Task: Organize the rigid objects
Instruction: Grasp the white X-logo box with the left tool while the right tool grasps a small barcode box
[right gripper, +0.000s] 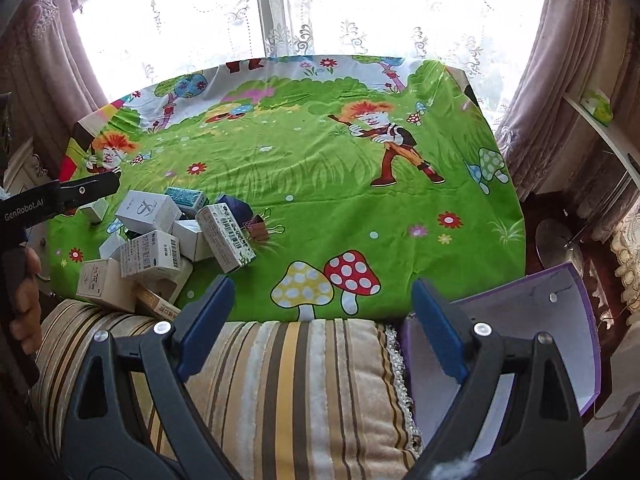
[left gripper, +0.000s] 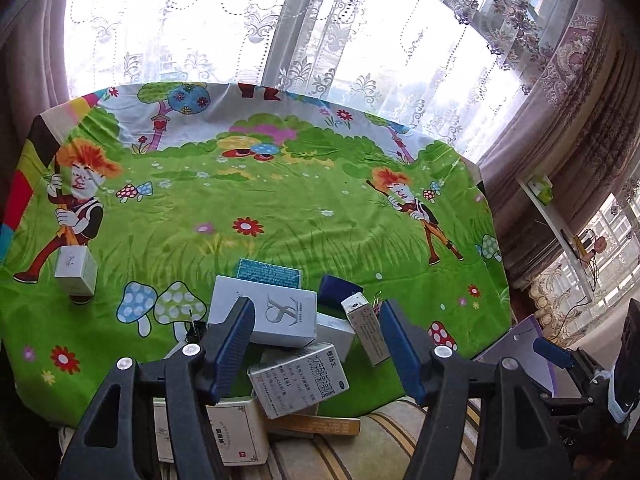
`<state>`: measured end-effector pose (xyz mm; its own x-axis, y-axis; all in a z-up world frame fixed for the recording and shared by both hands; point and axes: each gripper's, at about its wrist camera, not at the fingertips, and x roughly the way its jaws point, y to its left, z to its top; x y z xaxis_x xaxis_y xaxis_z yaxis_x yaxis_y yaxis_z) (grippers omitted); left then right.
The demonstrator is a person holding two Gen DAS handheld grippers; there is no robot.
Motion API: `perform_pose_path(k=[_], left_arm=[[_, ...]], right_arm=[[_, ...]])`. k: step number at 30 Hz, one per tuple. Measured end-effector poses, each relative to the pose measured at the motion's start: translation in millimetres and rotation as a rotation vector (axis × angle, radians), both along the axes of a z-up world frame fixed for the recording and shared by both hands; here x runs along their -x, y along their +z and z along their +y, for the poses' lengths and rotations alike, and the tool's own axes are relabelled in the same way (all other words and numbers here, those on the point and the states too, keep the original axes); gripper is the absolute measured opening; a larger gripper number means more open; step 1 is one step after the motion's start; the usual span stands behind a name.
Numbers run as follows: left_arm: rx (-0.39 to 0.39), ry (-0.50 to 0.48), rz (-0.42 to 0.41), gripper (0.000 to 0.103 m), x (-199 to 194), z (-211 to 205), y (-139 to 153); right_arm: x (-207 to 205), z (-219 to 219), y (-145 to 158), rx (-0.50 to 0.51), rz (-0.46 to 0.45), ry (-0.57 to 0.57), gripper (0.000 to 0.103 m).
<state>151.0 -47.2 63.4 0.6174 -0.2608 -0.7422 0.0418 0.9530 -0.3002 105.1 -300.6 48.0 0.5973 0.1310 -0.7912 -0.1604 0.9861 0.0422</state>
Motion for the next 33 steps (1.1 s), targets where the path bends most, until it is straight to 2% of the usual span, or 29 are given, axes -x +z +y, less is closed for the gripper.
perform_pose_path(k=[2,6,12,17,21,27,33], left_arm=[[-0.009,0.006,0.014,0.07,-5,5,-2],[-0.001,0.02,0.058,0.083,-18,14,-9],[-0.014,0.02,0.136,0.086,-33,14,-25],[-0.083,0.01,0.171,0.093,-42,4,-38],[-0.12,0.005,0.191,0.101,-45,-2,-48],[-0.145,0.01,0.216,0.102,-52,-3,-60],[-0.163,0.007,0.229,0.102,-56,-4,-67]], right_arm=[[-5,9,-4,0.02,0.01,0.032,0.091],[-14,31,-11,0.068,0.023,0.105,0.091],[-28,62,-27,0.148,0.049,0.204,0.091],[-38,84,-43,0.196,0.076,0.27,0.091],[-46,94,-52,0.223,0.085,0.293,0.091],[-58,105,-61,0.234,0.098,0.315,0.088],[-67,114,-75,0.254,0.133,0.342,0.073]])
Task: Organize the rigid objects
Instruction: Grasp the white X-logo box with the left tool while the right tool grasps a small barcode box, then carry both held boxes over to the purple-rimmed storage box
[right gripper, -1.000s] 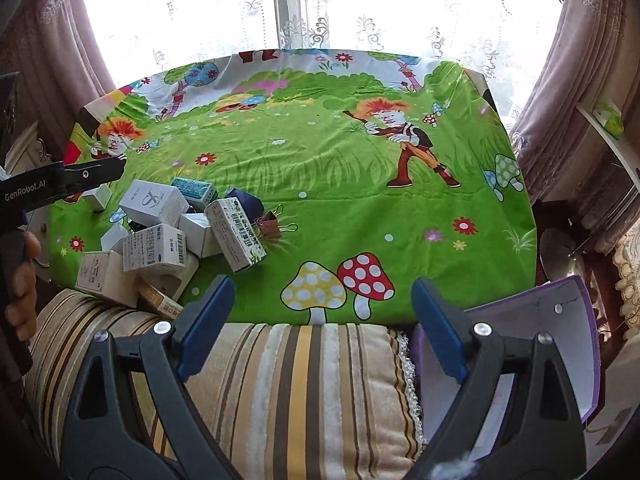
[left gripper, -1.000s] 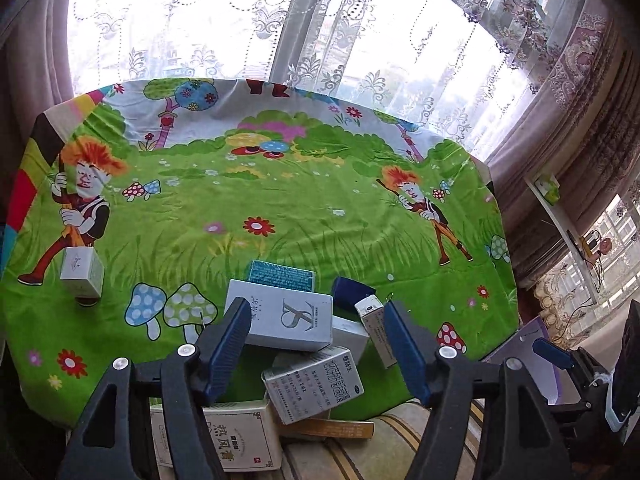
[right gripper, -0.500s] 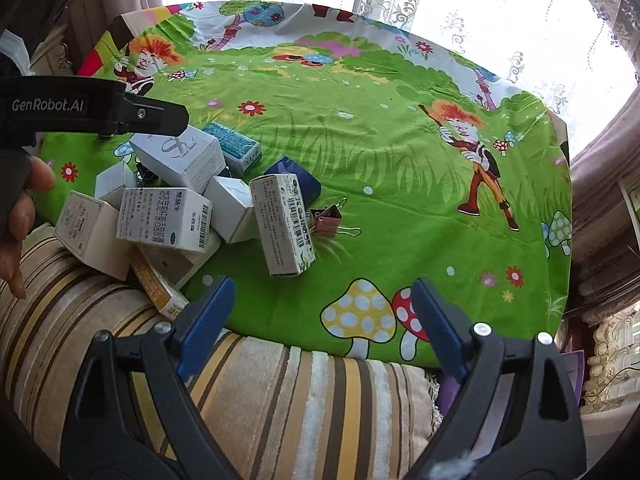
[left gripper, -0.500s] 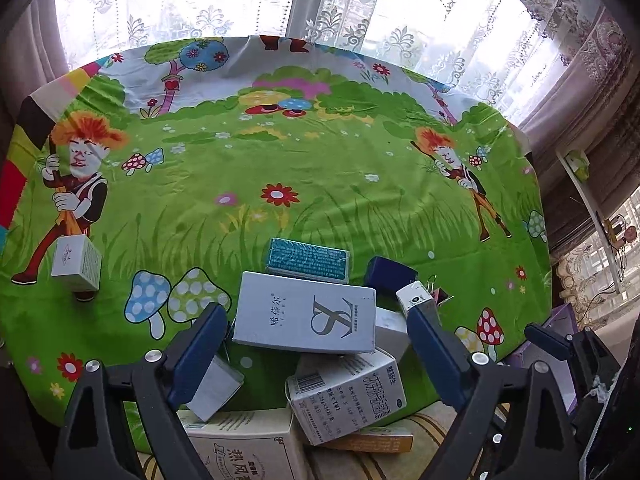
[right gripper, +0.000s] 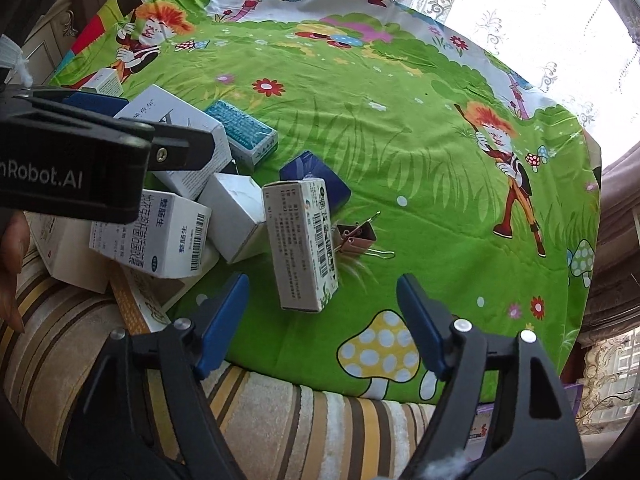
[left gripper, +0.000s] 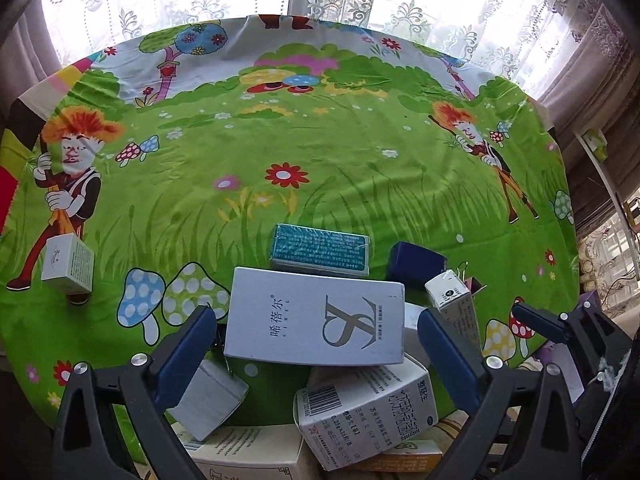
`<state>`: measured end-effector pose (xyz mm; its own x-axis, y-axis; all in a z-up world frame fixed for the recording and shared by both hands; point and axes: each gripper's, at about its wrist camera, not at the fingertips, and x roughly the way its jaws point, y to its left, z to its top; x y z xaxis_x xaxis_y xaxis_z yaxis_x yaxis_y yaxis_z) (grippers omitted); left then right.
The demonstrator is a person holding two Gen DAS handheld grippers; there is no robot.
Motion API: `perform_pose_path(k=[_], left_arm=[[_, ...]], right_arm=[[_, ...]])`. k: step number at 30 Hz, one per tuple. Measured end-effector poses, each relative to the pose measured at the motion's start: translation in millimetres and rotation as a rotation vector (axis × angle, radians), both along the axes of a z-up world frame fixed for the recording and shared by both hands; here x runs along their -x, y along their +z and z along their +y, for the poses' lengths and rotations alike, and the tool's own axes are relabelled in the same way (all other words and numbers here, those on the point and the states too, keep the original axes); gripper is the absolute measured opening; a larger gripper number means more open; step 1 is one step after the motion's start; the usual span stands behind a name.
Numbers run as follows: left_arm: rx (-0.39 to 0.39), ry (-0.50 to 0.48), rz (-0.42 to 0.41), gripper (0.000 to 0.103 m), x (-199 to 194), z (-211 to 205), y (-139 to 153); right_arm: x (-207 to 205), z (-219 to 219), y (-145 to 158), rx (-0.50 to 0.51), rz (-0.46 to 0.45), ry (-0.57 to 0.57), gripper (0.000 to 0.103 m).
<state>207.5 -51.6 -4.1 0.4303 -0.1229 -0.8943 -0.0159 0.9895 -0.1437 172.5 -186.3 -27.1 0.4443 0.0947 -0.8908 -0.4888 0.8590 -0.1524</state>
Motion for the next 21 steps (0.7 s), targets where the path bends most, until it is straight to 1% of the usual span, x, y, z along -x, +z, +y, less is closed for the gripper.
perform_pose_path(k=[1,5,7,8,10,11,12,18,21], left_arm=[[-0.005,0.002,0.002,0.102,-0.8,0.0,-1.0],[-0.019,-0.001,0.005,0.101,-2.3,-0.2,-4.4],[-0.022,-0.008,0.004,0.1,-1.8,-1.2,-4.6],[-0.026,-0.013,0.004,0.097,-1.8,-2.1,-4.9],[-0.035,-0.013,0.005,0.092,-1.4,-2.9,-5.4],[-0.036,-0.015,0.007,0.088,-1.2,-2.9,-5.8],[-0.036,-0.016,0.005,0.088,-0.7,-2.7,-5.6],[-0.03,-0.012,-0.005,0.088,0.6,-1.0,-3.5],[-0.029,0.007,-0.021,0.087,1.8,2.6,-0.5]], right_arm=[[-1.7,0.5,-2.4,0.003,0.006,0.001,0.069],[-7.7,1.1,-7.5,0.002,0.02,0.0,0.063],[-9.2,1.9,-8.6,0.003,0.018,0.002,0.06],[-9.9,2.6,-9.2,0.004,0.018,0.005,0.059],[-10.7,4.0,-10.8,0.002,0.024,0.013,0.048],[-11.1,4.5,-11.6,0.001,0.029,0.014,0.045],[-10.9,4.4,-12.0,-0.003,0.032,0.015,0.04],[-8.2,0.1,-6.6,-0.039,0.02,0.005,0.034],[-6.9,-5.4,-2.1,-0.069,0.015,-0.01,0.034]])
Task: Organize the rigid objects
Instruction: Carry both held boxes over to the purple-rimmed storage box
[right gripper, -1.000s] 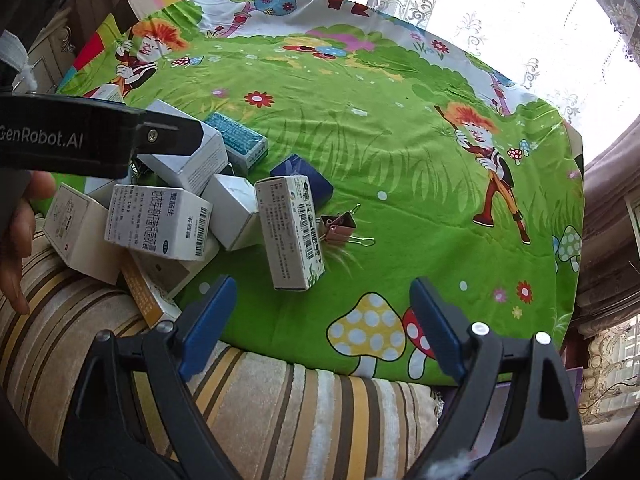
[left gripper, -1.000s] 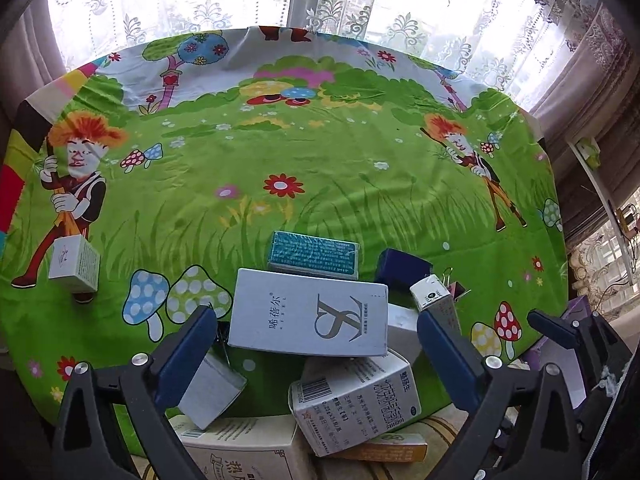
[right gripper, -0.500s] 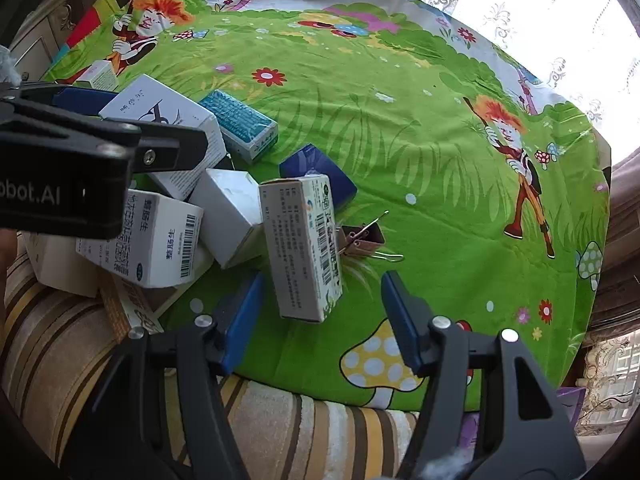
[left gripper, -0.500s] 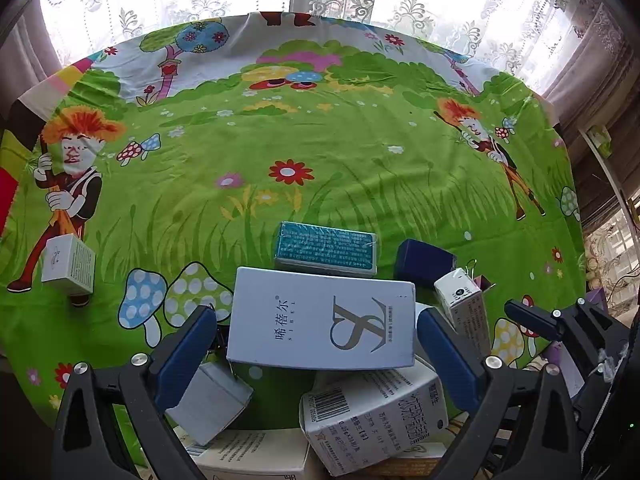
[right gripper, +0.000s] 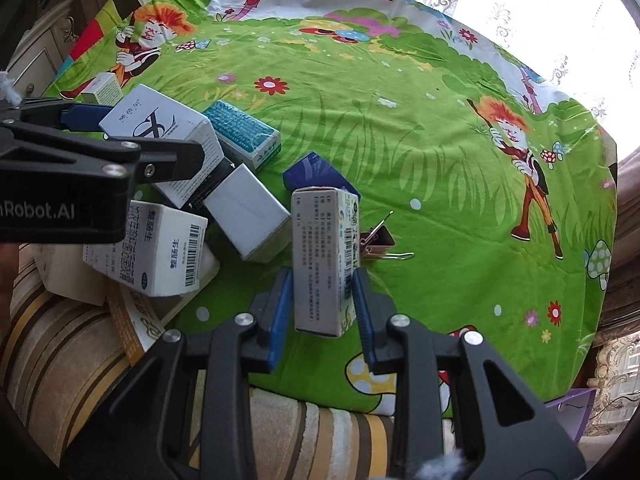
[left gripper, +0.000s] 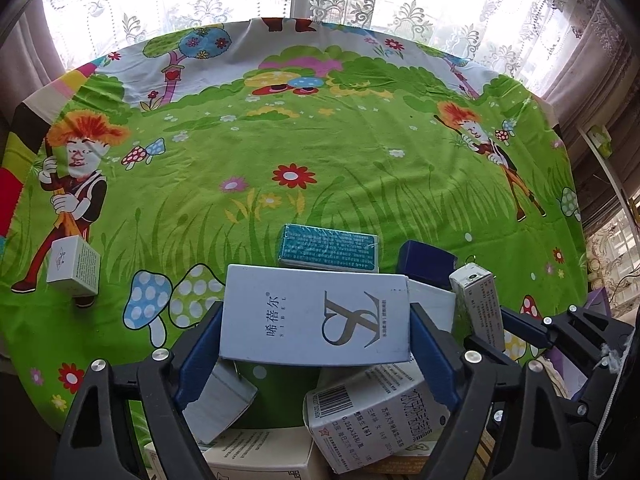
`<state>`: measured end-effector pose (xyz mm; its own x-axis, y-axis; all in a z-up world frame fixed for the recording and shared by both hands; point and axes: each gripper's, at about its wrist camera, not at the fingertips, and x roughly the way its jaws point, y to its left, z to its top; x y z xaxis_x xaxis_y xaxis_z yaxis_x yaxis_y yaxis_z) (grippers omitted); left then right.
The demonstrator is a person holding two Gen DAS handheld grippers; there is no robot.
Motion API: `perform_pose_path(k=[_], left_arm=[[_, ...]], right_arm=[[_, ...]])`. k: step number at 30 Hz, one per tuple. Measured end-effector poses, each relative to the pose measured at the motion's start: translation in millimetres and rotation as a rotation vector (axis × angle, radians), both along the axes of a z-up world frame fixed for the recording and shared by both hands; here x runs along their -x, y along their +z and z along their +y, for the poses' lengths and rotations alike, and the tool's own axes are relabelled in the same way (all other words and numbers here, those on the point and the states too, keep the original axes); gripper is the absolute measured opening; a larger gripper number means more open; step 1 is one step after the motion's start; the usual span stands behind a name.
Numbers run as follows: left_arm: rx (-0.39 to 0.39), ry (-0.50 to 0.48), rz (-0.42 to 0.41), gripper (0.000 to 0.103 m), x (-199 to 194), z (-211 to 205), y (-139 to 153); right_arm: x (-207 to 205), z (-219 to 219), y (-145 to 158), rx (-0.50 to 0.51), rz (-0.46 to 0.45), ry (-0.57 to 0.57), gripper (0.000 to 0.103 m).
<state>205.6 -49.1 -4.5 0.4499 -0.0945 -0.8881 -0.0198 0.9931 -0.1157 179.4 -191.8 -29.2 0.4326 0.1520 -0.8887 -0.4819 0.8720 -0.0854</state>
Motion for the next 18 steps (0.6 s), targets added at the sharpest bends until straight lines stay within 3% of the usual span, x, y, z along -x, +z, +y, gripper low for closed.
perform_pose_path(k=[12,18], left_arm=[[0.012,0.058,-0.093,0.087,10,8,22],[0.03,0.039,-0.134,0.087,22,-2,36]], right_arm=[[10,-26,21,-0.095,-0.031,-0.07,0.034],[22,-43,33,-0.129,-0.044,-0.11,0.034]])
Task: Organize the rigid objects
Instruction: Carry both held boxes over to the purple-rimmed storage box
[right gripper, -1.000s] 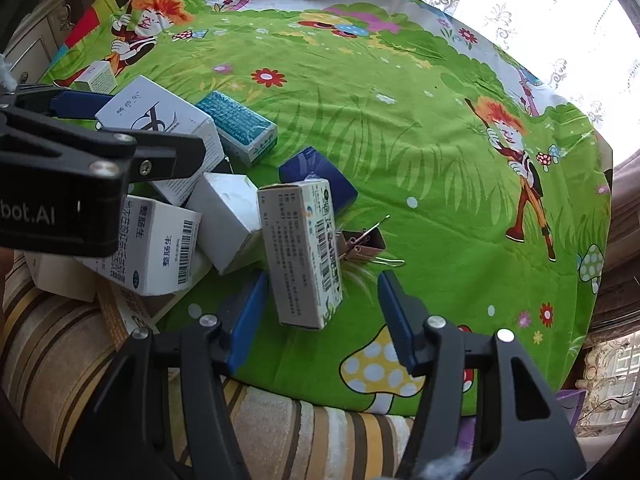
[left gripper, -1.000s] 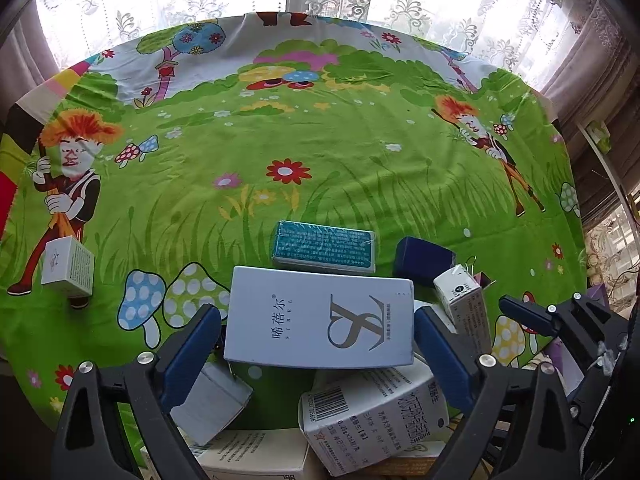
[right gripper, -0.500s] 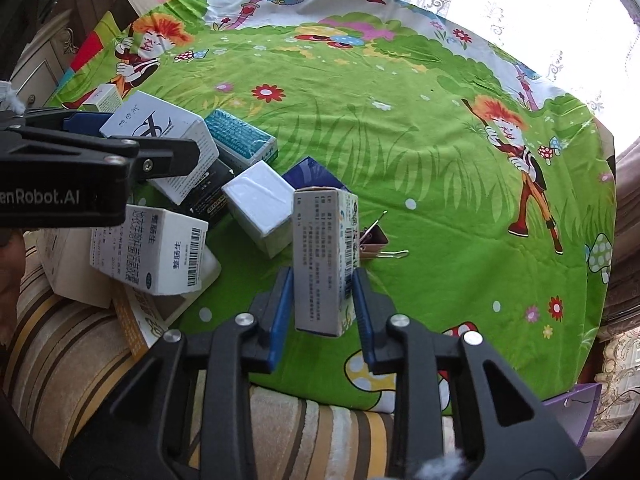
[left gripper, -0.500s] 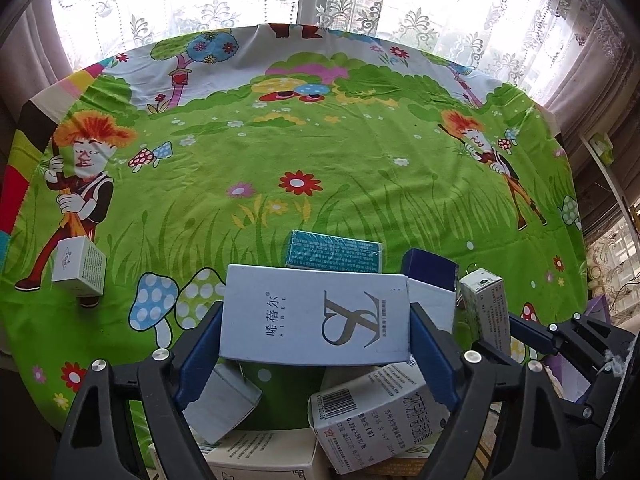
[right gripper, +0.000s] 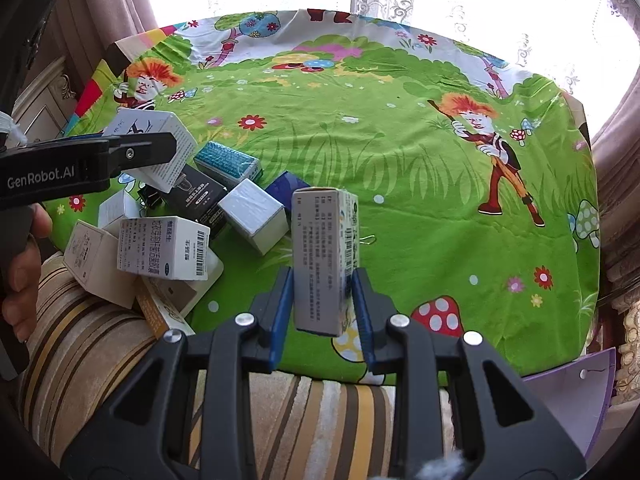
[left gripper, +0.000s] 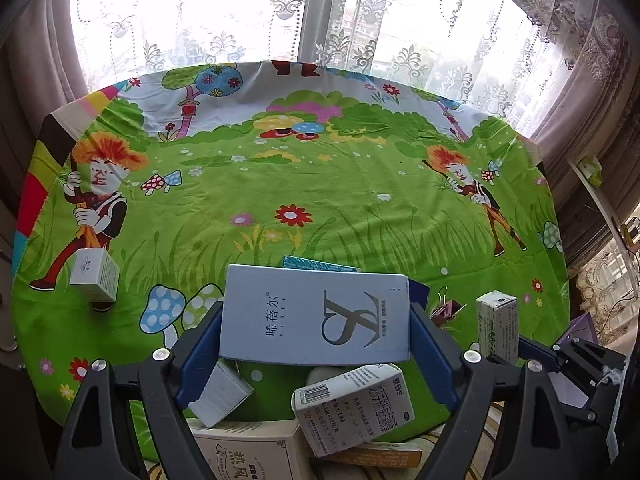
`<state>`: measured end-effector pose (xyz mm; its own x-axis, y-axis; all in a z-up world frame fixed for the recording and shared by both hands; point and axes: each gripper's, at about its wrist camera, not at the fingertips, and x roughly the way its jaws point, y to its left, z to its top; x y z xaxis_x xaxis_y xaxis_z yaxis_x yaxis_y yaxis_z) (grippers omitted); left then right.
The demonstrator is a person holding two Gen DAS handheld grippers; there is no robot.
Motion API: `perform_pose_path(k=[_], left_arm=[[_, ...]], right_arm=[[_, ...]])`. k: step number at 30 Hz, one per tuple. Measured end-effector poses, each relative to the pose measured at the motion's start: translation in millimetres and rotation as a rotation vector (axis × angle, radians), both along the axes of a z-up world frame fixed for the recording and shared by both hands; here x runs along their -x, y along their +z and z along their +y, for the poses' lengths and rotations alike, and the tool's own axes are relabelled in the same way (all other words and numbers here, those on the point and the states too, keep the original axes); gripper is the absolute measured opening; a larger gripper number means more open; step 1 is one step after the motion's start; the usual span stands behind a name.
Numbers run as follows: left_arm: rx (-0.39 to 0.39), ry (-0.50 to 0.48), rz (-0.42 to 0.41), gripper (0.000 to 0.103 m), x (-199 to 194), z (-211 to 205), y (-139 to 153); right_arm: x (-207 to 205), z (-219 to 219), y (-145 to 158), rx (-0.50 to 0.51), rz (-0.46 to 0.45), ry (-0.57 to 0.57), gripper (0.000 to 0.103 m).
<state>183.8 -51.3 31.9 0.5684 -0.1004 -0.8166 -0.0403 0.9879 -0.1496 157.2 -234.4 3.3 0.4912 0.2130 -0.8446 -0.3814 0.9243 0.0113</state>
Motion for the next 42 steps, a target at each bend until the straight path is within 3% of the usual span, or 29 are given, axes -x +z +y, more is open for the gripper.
perform_pose_path(k=[6,15,31,42], left_arm=[[0.014,-0.045,-0.023,0.087,13,-20,12],[0.032,-0.144,0.004,0.087,31,-63,9],[0.023,-0.374,0.02,0.087,69,-157,10],[-0.003,-0.577,0.002,0.087,100,-232,11]], right_arm=[[15,-17,11,-0.035,-0.01,-0.032,0.034],[39,-51,21,-0.078,-0.017,-0.093,0.034],[95,-153,27,-0.138,-0.014,-0.278,0.034],[121,-214,20,-0.107,-0.009,-0.42,0.034]])
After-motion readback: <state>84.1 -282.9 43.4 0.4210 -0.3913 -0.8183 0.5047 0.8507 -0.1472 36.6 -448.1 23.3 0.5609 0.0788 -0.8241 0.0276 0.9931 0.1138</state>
